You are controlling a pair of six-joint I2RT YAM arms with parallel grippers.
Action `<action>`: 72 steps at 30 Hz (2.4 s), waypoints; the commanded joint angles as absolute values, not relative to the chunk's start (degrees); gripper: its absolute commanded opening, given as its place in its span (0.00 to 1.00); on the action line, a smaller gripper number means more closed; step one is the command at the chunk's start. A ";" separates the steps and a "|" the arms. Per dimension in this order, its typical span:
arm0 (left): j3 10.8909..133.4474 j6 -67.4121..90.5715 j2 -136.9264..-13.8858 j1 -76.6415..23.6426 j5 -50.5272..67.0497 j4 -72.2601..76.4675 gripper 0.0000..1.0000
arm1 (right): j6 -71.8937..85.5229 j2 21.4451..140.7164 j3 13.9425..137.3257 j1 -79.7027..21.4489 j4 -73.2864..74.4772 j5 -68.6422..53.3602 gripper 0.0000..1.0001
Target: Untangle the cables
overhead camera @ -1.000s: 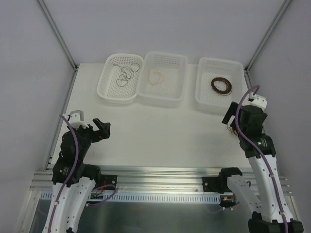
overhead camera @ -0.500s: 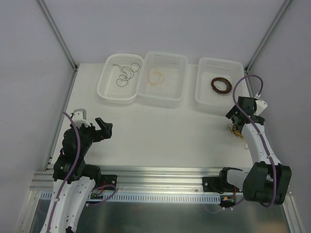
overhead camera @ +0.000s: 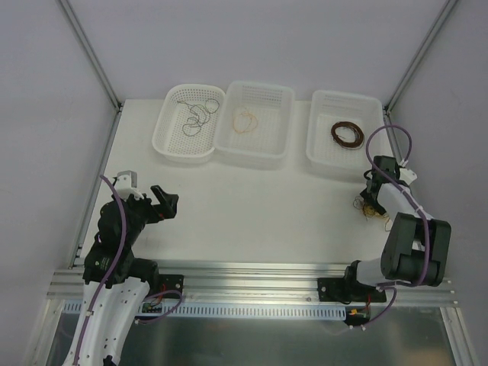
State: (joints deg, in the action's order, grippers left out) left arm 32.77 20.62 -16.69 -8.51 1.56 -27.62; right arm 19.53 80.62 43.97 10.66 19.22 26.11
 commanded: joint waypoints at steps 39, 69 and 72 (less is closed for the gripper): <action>31.82 26.45 -34.36 -8.35 22.84 -25.49 0.99 | -7.30 85.18 57.84 -58.45 12.57 3.33 0.72; 44.82 49.13 -68.36 -44.91 -3.69 -15.91 0.96 | 6.50 45.70 36.84 -45.44 19.16 17.67 0.97; 46.23 49.57 -72.40 -45.79 -4.31 -14.33 0.93 | 8.17 45.88 34.99 -45.53 17.14 14.86 0.97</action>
